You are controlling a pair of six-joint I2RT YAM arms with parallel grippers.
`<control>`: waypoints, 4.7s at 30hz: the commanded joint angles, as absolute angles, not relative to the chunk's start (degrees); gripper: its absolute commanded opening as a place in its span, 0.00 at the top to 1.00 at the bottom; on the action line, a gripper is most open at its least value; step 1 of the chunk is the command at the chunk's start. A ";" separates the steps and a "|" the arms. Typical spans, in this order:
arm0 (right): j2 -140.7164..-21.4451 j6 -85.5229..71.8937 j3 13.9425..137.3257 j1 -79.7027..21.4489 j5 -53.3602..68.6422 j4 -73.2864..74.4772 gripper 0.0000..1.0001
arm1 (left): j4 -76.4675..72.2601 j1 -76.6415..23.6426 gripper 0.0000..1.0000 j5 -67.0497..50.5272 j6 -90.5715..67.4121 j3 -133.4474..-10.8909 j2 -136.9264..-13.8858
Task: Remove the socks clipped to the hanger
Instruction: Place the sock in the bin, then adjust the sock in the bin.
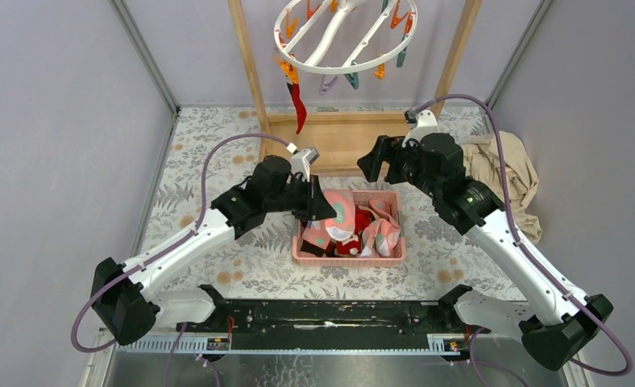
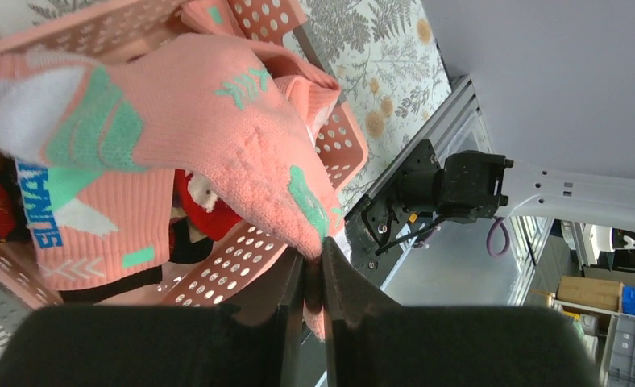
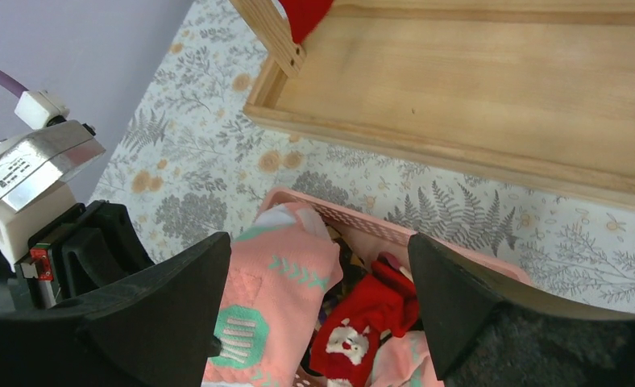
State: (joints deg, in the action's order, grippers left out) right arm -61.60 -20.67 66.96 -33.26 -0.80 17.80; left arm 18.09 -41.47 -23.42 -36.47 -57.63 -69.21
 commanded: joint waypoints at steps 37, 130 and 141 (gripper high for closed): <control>-64.17 -21.56 57.05 -33.44 5.90 19.06 0.15 | 7.04 -47.01 0.22 -19.44 -32.70 -48.48 -79.06; -106.89 -11.09 75.23 -39.07 -3.97 15.85 0.30 | 26.08 -46.45 0.02 -0.22 -32.19 -51.58 -61.70; -84.62 -10.06 75.21 -39.11 -0.80 28.68 0.15 | 27.57 -46.38 0.01 1.52 -31.39 -54.04 -61.61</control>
